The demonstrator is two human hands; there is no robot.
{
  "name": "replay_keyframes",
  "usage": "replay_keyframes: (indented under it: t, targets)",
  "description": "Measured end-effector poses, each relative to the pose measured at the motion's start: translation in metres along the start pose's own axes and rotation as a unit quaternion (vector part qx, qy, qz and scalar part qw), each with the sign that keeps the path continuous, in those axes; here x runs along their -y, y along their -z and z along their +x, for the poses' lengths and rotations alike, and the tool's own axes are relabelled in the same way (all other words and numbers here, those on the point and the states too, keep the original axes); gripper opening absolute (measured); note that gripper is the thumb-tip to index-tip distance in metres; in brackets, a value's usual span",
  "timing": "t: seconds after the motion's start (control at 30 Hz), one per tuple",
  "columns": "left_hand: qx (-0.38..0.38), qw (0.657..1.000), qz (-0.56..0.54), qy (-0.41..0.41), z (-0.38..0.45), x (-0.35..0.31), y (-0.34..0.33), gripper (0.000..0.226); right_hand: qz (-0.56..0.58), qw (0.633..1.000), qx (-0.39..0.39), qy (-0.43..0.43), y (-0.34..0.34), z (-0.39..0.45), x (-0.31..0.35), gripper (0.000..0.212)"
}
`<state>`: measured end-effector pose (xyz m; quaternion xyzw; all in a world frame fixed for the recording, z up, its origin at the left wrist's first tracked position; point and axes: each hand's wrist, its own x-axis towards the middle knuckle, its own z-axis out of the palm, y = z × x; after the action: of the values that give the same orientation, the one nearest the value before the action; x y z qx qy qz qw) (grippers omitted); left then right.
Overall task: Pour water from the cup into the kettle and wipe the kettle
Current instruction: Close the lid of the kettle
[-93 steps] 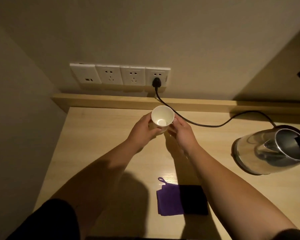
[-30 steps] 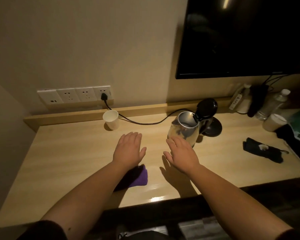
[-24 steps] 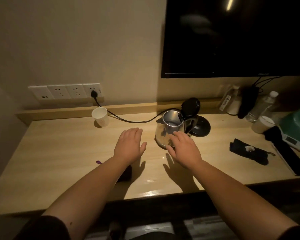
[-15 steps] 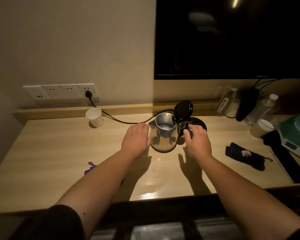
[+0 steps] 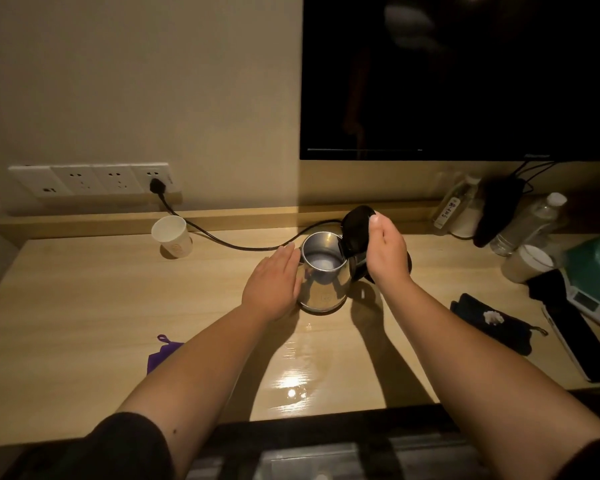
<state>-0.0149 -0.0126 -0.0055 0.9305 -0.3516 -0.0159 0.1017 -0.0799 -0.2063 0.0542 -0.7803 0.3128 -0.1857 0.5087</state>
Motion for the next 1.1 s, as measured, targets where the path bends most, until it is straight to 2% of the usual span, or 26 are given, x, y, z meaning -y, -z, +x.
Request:
replay_keyframes:
  t: [0.13,0.23,0.33,0.43,0.5,1.1]
  targets:
    - [-0.005,1.0,-0.005,0.003,-0.001,0.002,-0.004,0.061,-0.024,0.997,0.025,0.068,-0.014,-0.005,0.004,0.043]
    - [-0.007,1.0,-0.006,-0.001,-0.001,0.002,-0.005,0.062,-0.143,0.977,0.061,0.146,-0.026,-0.008,0.001,0.049]
    - [-0.007,1.0,-0.001,0.001,-0.001,0.002,-0.007,0.063,-0.27,0.932,0.1,0.218,-0.035,-0.011,-0.008,0.049]
    - [-0.002,1.0,-0.003,0.002,-0.001,0.004,-0.008,0.065,-0.391,0.862,0.128,0.296,-0.044,-0.011,-0.024,0.047]
    - [-0.001,1.0,-0.004,-0.001,-0.001,0.005,-0.008,0.065,-0.422,0.842,0.126,0.311,-0.046,-0.01,-0.028,0.046]
    - [-0.006,1.0,-0.017,0.011,-0.001,0.003,-0.01,0.068,-0.42,0.849,0.123,0.295,-0.048,-0.01,-0.029,0.045]
